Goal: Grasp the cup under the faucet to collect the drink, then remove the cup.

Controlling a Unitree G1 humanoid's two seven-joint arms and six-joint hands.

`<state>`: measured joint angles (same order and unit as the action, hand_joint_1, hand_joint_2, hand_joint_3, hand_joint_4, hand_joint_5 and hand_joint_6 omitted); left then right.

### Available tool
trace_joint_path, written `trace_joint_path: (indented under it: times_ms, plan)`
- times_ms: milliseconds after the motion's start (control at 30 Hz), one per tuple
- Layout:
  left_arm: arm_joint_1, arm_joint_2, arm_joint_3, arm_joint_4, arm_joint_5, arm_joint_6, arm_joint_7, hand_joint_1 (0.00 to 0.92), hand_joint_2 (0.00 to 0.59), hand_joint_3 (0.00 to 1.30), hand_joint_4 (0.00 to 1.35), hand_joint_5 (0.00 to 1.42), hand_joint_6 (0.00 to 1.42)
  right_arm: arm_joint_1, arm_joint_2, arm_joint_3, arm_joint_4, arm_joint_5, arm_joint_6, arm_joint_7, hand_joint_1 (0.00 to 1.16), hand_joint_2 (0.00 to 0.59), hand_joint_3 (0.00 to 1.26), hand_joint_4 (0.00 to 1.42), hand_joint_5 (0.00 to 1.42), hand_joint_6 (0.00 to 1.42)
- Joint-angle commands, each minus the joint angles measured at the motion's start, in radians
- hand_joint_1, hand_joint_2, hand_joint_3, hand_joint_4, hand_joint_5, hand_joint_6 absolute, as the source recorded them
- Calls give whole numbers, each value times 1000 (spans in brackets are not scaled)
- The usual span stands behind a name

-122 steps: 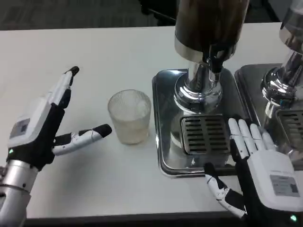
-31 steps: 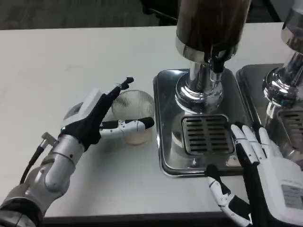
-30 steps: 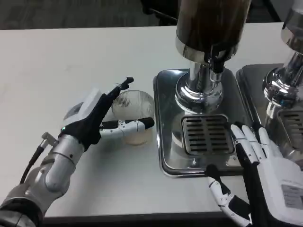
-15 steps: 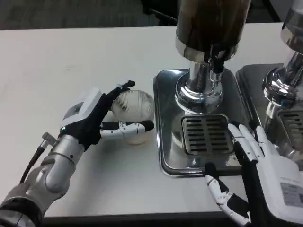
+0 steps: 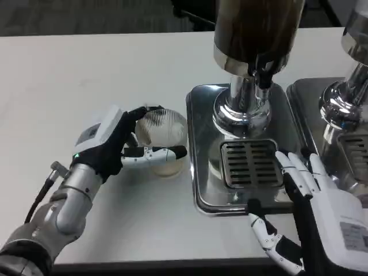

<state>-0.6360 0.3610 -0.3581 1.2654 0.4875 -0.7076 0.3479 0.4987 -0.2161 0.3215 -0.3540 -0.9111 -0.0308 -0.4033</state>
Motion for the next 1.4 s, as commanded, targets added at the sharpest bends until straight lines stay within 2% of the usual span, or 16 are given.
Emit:
trace_joint_path:
  times_ms: [33,167,333,767,1133,1400]
  plan:
    - [31,-5,-13,11,27,11,13,496,68,442,489,784,921,0,-9,-8,-11,9,-19,10,436,444,156,109,4,111]
    - [36,-7,-16,6,33,5,57,505,74,523,579,874,1053,-1,-10,-12,-11,15,-23,14,435,444,156,109,4,112]
    - [38,-3,-10,7,41,1,90,504,82,573,638,928,1124,-1,-11,-16,-13,22,-27,19,434,444,156,109,11,113]
    - [43,26,1,-24,61,-52,189,510,74,612,683,961,1179,-14,-13,-17,0,31,-41,13,432,443,148,117,15,104]
    - [36,47,30,-65,57,-124,190,508,64,616,690,962,1189,-19,-7,-22,8,40,-41,10,420,452,147,97,13,80]
    - [26,34,35,-79,60,-152,159,507,64,624,694,962,1193,-11,4,-28,7,44,-43,8,415,452,147,97,5,80]
